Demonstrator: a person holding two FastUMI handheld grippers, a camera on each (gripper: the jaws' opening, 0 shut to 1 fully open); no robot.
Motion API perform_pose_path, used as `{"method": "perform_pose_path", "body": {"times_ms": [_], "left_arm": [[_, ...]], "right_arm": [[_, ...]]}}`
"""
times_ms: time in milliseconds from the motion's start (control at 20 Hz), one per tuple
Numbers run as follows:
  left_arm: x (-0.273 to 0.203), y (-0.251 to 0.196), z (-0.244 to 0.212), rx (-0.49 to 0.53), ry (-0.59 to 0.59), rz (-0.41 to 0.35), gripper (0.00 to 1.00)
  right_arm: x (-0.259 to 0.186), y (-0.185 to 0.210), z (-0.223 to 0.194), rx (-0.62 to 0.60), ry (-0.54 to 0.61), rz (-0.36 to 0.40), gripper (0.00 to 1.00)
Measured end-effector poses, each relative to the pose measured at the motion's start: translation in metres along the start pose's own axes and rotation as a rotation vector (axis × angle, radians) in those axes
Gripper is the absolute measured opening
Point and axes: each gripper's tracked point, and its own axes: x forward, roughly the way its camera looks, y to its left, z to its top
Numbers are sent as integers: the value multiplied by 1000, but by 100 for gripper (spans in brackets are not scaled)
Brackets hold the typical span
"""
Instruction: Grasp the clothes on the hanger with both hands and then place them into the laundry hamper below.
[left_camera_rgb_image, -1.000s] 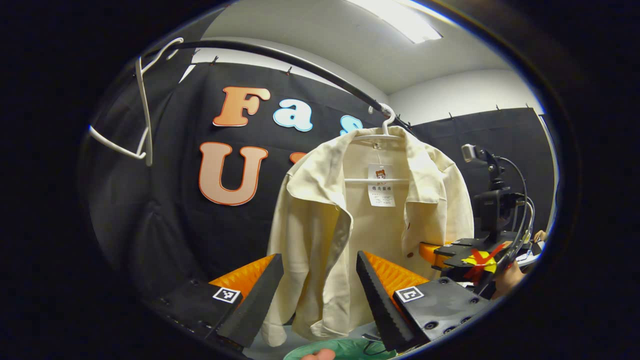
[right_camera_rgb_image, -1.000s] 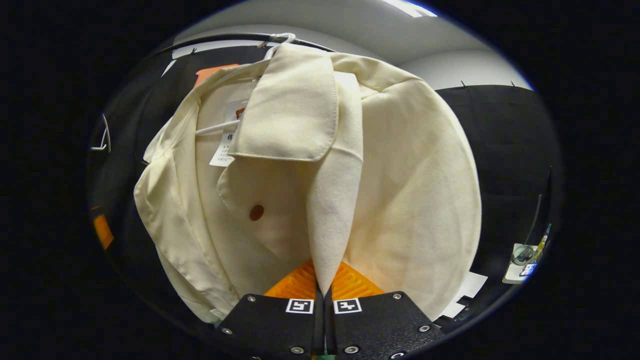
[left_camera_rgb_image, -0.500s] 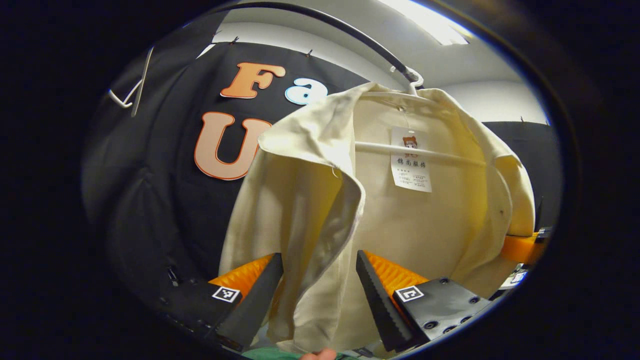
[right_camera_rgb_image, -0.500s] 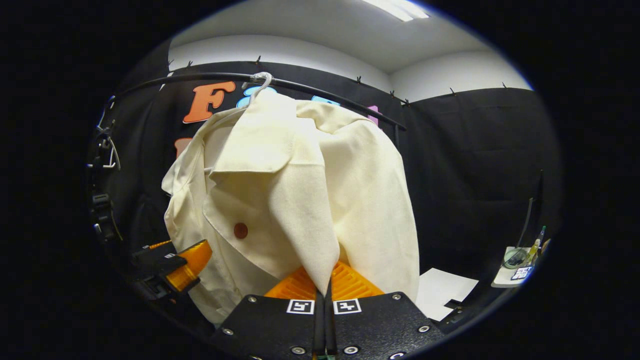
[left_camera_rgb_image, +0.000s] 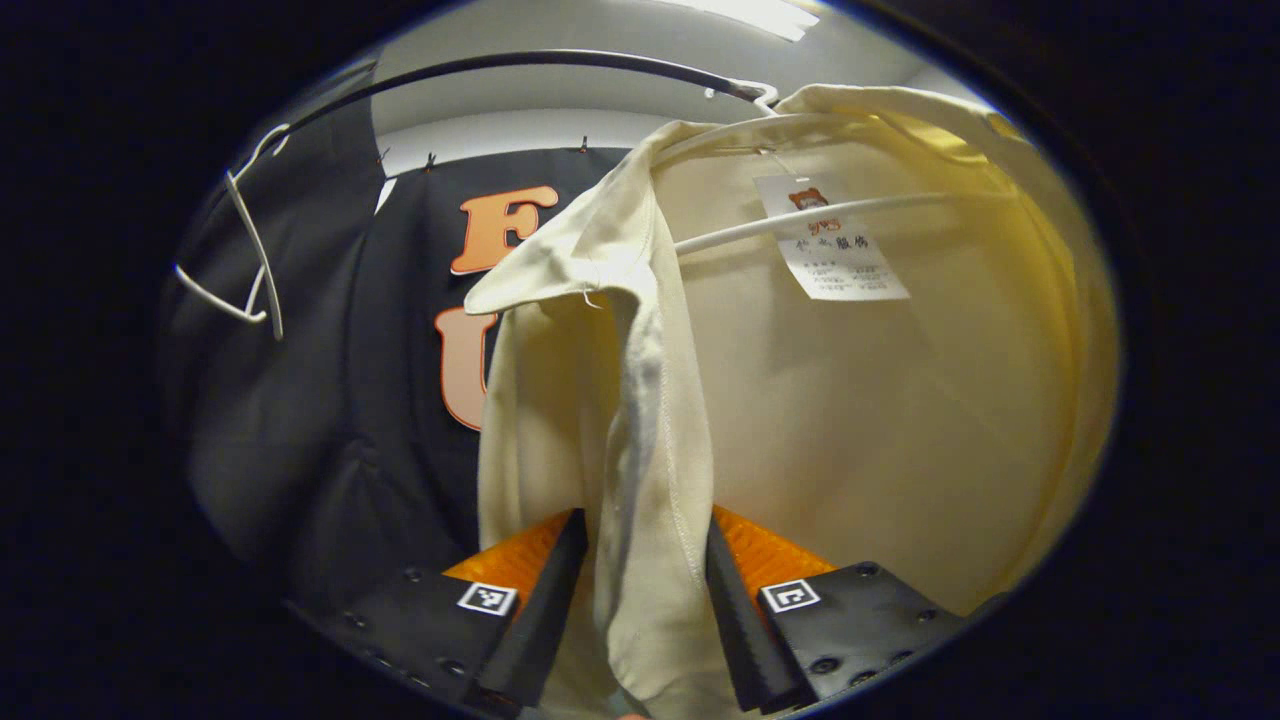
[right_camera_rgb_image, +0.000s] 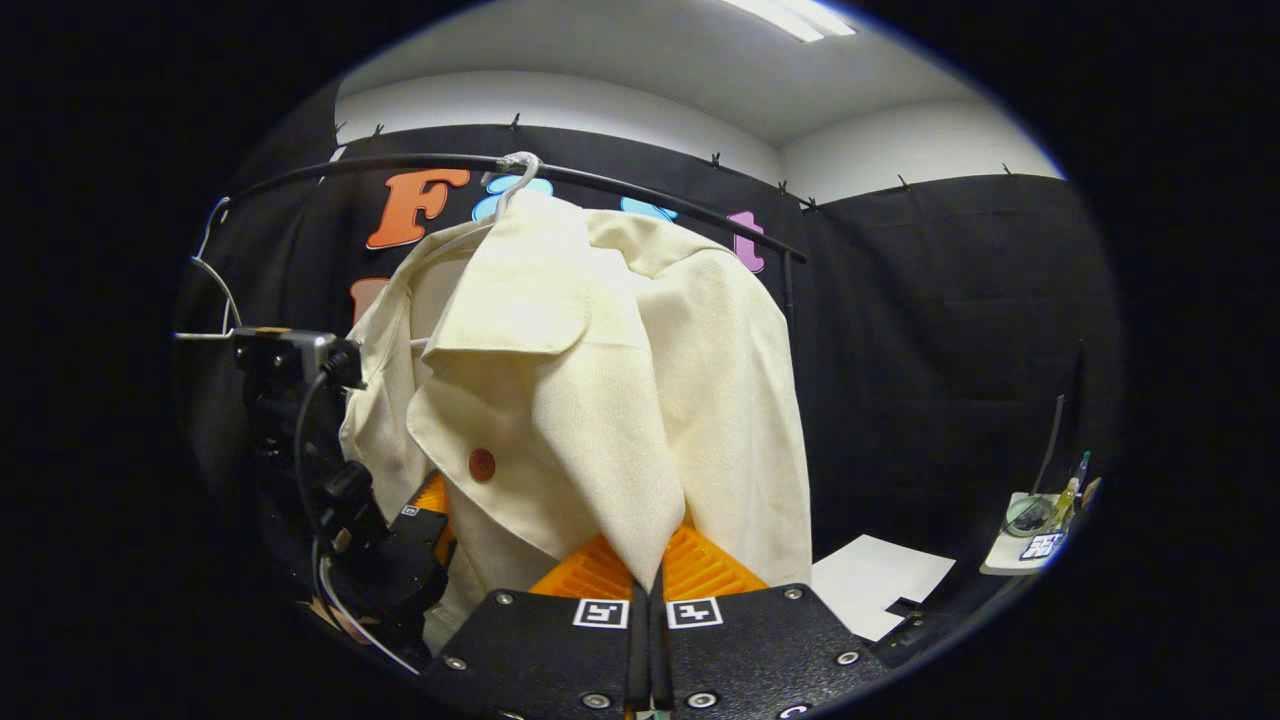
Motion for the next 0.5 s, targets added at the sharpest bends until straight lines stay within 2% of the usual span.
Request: {"method": "perform_pose_path", "body": {"times_ms": [50,100,200,250,300,350,500], "left_arm": [[2,6,-2,24,5,4,64],[4,10,-2,32,11,0,41],[0,24,1,34,23,-14,14],[-5,36,4,44,25,-8,16],[-8,48,9,59,23,2,11],[-14,65,14,85,23,36,13],[-16,129,44,231,-53,213,14]], "right_arm": [[0,0,0,1,-2,1,0],[1,0,1,2,-6,2,0],[-1,-3,2,4,-12,-6,0],[-4,-6,5,8,-21,-15,0],[-6,-11,10,15,-40,-31,0],[-10,-19,17,22,-62,-54,0],[-21,-49,43,25,-133,-127,0]]}}
